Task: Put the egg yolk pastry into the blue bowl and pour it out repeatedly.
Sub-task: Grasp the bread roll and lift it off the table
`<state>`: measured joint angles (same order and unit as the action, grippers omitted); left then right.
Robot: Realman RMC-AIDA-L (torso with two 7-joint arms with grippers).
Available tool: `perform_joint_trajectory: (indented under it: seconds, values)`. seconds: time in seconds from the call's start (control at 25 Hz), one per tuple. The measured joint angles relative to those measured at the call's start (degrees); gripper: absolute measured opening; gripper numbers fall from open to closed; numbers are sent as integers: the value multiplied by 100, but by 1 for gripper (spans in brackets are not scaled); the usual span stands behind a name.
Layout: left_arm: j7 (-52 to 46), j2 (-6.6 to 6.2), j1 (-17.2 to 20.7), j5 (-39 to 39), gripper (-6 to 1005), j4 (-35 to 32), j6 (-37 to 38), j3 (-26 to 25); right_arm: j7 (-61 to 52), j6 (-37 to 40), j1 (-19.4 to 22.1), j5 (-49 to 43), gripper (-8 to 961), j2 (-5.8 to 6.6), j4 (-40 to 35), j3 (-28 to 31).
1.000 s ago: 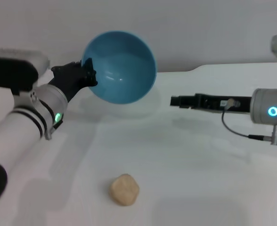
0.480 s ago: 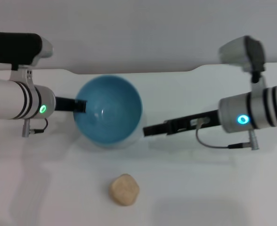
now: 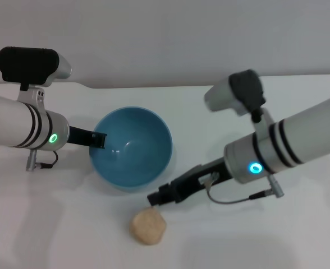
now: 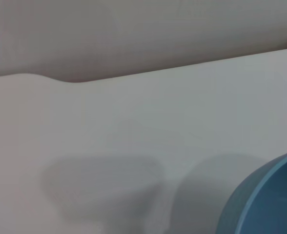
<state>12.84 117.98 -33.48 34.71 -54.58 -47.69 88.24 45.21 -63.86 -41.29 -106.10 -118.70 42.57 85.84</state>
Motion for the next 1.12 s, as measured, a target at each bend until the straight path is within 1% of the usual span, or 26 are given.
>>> perform_joint_trajectory:
  seconds: [0.2, 0.28, 0.68, 0.92, 1.12]
  values:
    - [-2, -2, -8, 0, -2, 0, -13, 26, -292, 282, -60, -11, 348, -12, -14, -564]
    - [-2, -3, -19, 1, -2, 0, -14, 32, -375, 345, -75, -11, 348, -13, -18, -705]
    - [14, -3, -43, 1, -1, 0, -21, 41, -479, 568, -128, -11, 347, -14, -151, -887]
    - [30, -2, -46, 2, -1, 0, -6, 37, -479, 946, -188, 72, 346, -57, -314, -1192]
    - [31, -3, -63, 1, -1, 0, 2, 35, -479, 1260, -219, 448, 345, -66, -377, -1612]
